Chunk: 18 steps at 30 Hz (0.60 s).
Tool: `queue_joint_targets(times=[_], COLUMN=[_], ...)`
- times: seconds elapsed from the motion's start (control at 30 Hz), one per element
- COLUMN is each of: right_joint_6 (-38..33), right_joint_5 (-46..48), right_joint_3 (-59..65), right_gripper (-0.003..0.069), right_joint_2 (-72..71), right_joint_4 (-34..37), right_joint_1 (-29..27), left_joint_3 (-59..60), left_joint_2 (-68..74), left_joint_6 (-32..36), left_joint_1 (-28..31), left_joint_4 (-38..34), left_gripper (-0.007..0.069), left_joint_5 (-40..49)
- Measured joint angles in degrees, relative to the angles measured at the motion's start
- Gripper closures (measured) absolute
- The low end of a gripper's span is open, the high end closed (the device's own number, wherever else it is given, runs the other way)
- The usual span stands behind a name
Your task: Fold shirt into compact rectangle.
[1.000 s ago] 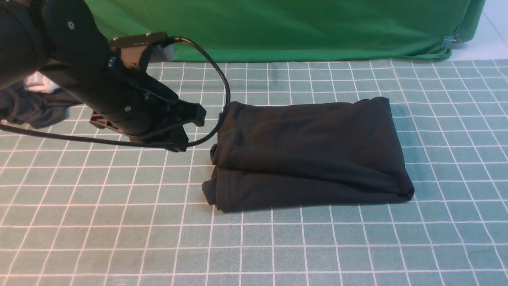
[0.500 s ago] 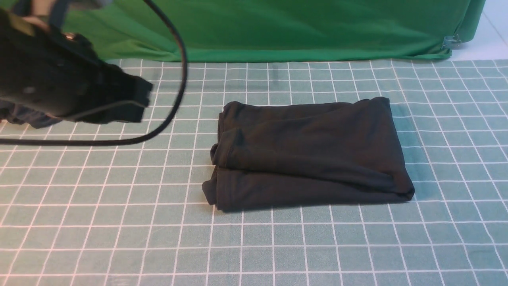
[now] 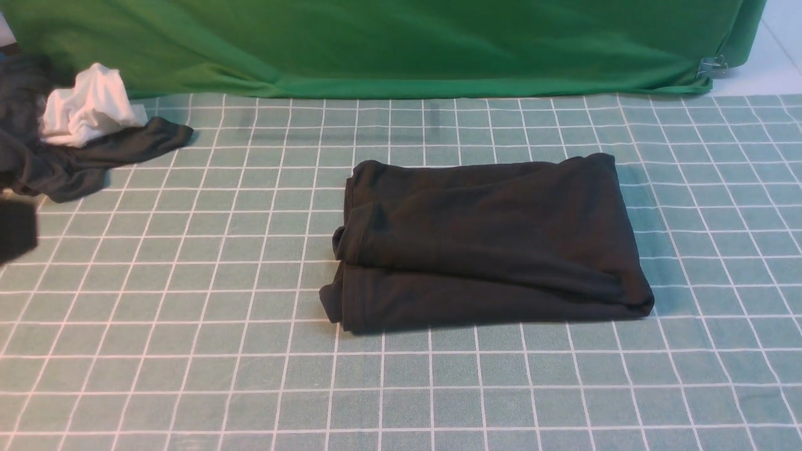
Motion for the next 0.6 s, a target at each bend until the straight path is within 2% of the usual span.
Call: queue_joint_targets(times=[0.1, 0.27, 0.33, 0.5, 0.6], right_joint_6=[-1.9, -2.1, -2.1, -2.0, -2.0], right_joint_5=[0.2, 0.2, 0.2, 0.2, 0.2], right_joint_3=[0.0, 0.0, 0.0, 0.0, 0.0], right_gripper=[0.0426, 0.0423, 0.0422, 0.0422, 0.0422], right_joint_2=[0.0, 0.0, 0.0, 0.0, 0.0], right_joint_4=[0.2, 0.2, 0.3, 0.3, 0.3], right_joint_1=[0.0, 0.0, 0.0, 0.0, 0.0], left_joint_3=[11.0, 22.0, 27.5, 33.8, 35.7], left_joint_2=[-10.4, -19.2, -23.5, -25.5, -25.5], left_joint_6=[-0.3, -1.8, -2.0, -2.2, -2.2], left_joint_1=[0.0, 0.0, 0.0, 0.0, 0.0], left_joint_4=[-0.1, -0.3, -0.3, -0.4, -0.4], left_gripper=[0.0612, 0.0612, 0.0612, 0.0612, 0.0612], left_joint_5=[-6.4, -14.1, -20.7, -33.2, -36.6])
